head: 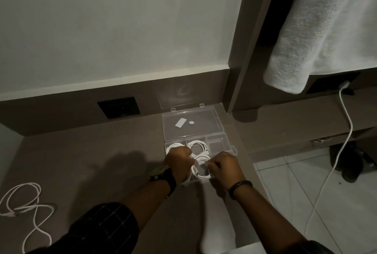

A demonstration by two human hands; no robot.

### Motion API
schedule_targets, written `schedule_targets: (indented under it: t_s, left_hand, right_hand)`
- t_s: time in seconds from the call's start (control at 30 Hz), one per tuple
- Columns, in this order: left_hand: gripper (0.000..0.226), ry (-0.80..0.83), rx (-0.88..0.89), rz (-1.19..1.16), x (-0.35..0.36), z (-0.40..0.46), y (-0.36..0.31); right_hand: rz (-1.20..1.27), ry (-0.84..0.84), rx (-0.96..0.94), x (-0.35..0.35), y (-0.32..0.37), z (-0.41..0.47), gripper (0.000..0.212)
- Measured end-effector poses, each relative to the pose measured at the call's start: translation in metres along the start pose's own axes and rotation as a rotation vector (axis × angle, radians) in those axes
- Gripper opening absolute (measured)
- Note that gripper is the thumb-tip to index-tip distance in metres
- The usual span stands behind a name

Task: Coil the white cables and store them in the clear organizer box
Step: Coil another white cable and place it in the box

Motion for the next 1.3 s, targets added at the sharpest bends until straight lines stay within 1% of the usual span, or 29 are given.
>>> schedule_targets:
  t_s: [0.03, 0.1, 0.17, 0.23, 0.33, 0.4, 0.5, 0.6, 0.7, 0.77, 0.83, 0.9, 1.07, 1.1, 1.2, 1.23, 1.3]
  left_hand:
    - [0.014, -0.044, 0.071, -0.062, -0.008, -0.005, -0.004]
    - [0.007, -0.075, 0.289, -0.007, -0.01, -0.016, -0.013]
    - [0.012, -0.036, 0.427, 0.156, -0.003, -0.026, -0.018]
    - [0.019, -0.055, 0.522, 0.332, 0.004, -0.031, -0.018]
    - [0.015, -0.136, 0.573, 0.446, 0.003, -0.036, -0.018]
    - [0.011, -0.173, 0.582, 0.451, 0.002, -0.037, -0.017]
    - [0.011, -0.199, 0.574, 0.419, 0.004, -0.036, -0.018]
    - [0.011, -0.208, 0.615, 0.447, 0.004, -0.036, -0.023]
    - [0.018, -0.232, 0.671, 0.483, 0.001, -0.037, -0.033]
    - [0.016, -0.207, 0.646, 0.498, 0.005, -0.036, -0.031]
    - [0.007, -0.149, 0.591, 0.49, 0.01, -0.033, -0.025]
    - [0.008, -0.084, 0.544, 0.489, 0.01, -0.03, -0.021]
    - [0.009, -0.071, 0.467, 0.655, 0.009, -0.027, -0.027]
    - [0.009, -0.03, 0.437, 0.693, 0.014, -0.027, -0.024]
    - [0.032, 0.101, 0.273, 0.726, 0.023, -0.021, -0.011]
    - [0.035, 0.134, 0.237, 0.723, 0.023, -0.017, -0.01]
    - [0.036, 0.163, 0.241, 0.734, 0.023, -0.013, -0.016]
  right_hand:
    - [0.036, -0.004, -0.026, -0.003, 0.0, -0.004, 0.022]
    - [0.065, 0.013, -0.067, -0.006, 0.001, -0.008, 0.014]
    - [0.031, 0.067, -0.101, -0.003, 0.001, -0.008, 0.013]
    - [-0.048, 0.108, -0.13, 0.002, -0.001, -0.006, 0.015]
    - [-0.141, 0.093, -0.142, 0.007, -0.006, -0.003, 0.011]
    - [-0.264, 0.095, -0.195, 0.011, -0.005, -0.002, 0.011]
    - [-0.45, 0.112, -0.258, 0.011, 0.0, -0.001, 0.014]
    - [-0.515, 0.127, -0.305, 0.011, 0.006, 0.002, 0.018]
    - [-0.57, 0.139, -0.338, 0.014, 0.01, 0.003, 0.021]
    - [-0.575, 0.143, -0.348, 0.015, 0.009, 0.003, 0.025]
    - [-0.602, 0.142, -0.364, 0.015, 0.007, 0.002, 0.029]
    - [-0.633, 0.143, -0.362, 0.016, 0.007, 0.003, 0.031]
    - [-0.67, 0.188, -0.269, 0.016, 0.005, 0.006, 0.036]
    - [-0.669, 0.206, -0.248, 0.015, 0.003, 0.007, 0.038]
    - [-0.669, 0.268, -0.172, 0.012, -0.001, 0.01, 0.045]
    - [-0.665, 0.291, -0.152, 0.012, -0.003, 0.011, 0.046]
    - [-0.614, 0.319, -0.129, 0.013, -0.005, 0.012, 0.046]
Point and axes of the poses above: each hand's wrist, its own z-axis towards the middle knuckle, its own x-axis out of the palm, y = z × x, the point moved 7 cm from there along z, towards the middle knuckle, and after that the axes turned 7 degrees about -x, right-handed, at the moved point
